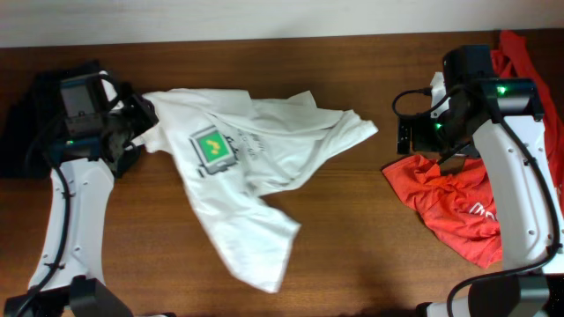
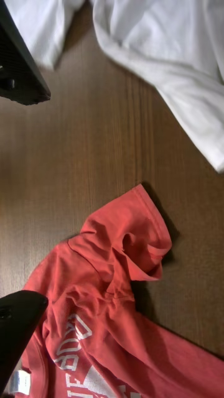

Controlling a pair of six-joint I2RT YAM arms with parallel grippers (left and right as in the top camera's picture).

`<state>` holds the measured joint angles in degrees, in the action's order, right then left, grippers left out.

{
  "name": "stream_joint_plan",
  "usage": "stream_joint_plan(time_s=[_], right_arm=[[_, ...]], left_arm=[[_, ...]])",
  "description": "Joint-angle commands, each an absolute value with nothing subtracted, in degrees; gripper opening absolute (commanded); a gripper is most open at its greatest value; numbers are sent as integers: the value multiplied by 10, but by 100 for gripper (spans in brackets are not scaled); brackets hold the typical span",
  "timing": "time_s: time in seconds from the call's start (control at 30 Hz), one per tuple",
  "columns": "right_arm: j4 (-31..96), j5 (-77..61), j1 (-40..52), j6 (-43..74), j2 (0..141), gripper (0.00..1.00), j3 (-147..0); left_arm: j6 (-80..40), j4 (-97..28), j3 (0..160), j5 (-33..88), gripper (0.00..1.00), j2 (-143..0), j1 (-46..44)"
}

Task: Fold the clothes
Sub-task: 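Grasp the white T-shirt's left edge with the left gripper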

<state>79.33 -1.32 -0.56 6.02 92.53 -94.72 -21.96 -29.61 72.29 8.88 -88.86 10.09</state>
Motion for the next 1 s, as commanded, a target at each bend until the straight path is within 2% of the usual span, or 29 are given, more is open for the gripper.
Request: stream_joint_plan(time_s=[0.0,0.17,0.23,0.43,0.57,0.67,0.7,0.77,0.8,0.83,0.87,0.97], right_arm=[[795,-4,-8,65,923,99,-953],[795,-4,-8,65,923,99,-950],[795,-4,-8,65,923,99,-950],[793,-4,-8,65,923,99,-950],[793,-4,-8,65,923,99,-950],[793,-4,-8,65,923,99,-950],[793,-4,-8,65,923,99,-950],[792,-4,-8,65,923,99,-950],[790,-4,-8,65,923,99,-950],[787,-4,-8,65,924,99,-949],[784,-6,-8,65,924,99,-947],[760,-47,-7,65,924,99,-926]], left_arm=[[-207,-396,719,110,99,-926,98],[-207,-622,708,109,99,-955,70],[-207,-668,693,109,99,-966,52],[-207,-675,592,150,97,-969,6],[-211,-618,509,180,93,-969,-26],[-211,-552,463,210,77,-969,-49],[-211,-529,450,213,66,-969,-57],[-211,-512,442,206,43,-969,-67],[-211,-511,442,182,17,-969,-68],[-211,-515,444,143,4,-969,-65],[-211,-522,449,111,0,-968,-60],[-218,-568,484,65,0,-968,-16]])
